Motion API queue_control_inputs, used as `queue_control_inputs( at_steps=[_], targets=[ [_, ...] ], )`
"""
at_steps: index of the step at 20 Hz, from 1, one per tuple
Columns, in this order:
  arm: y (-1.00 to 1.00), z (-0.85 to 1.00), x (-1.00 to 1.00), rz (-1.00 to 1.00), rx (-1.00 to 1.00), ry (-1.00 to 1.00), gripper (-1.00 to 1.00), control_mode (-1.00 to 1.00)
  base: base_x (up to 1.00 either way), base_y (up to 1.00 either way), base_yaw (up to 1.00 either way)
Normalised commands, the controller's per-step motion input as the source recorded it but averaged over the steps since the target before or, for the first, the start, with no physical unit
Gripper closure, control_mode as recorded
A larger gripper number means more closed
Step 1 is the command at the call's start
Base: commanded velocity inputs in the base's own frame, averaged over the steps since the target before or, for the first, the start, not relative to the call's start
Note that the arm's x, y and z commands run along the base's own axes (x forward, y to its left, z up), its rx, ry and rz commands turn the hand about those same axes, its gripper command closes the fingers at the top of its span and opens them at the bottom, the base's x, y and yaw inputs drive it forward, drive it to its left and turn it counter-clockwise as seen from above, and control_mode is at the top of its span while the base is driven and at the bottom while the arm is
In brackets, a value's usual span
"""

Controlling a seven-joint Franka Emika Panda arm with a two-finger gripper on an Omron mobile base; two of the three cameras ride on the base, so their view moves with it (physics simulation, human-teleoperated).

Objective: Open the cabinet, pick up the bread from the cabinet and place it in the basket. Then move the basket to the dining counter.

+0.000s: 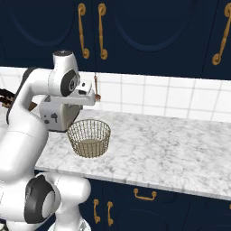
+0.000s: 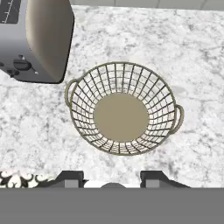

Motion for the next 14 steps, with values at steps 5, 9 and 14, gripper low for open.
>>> queue_control_inputs(
  at_steps=[5, 9, 14],
  targets=[
    [0.00, 0.12, -0.43, 0.00, 0.00, -0.12, -1.00, -1.00, 0.00, 0.00, 0.00],
    [0.00, 0.94, -0.26, -0.02, 0.00, -0.44, -1.00, -1.00, 0.00, 0.00, 0.00],
    [0.02, 1.00, 0.05, -0.06, 0.00, -0.38, -1.00, -1.00, 0.00, 0.00, 0.00]
  ],
)
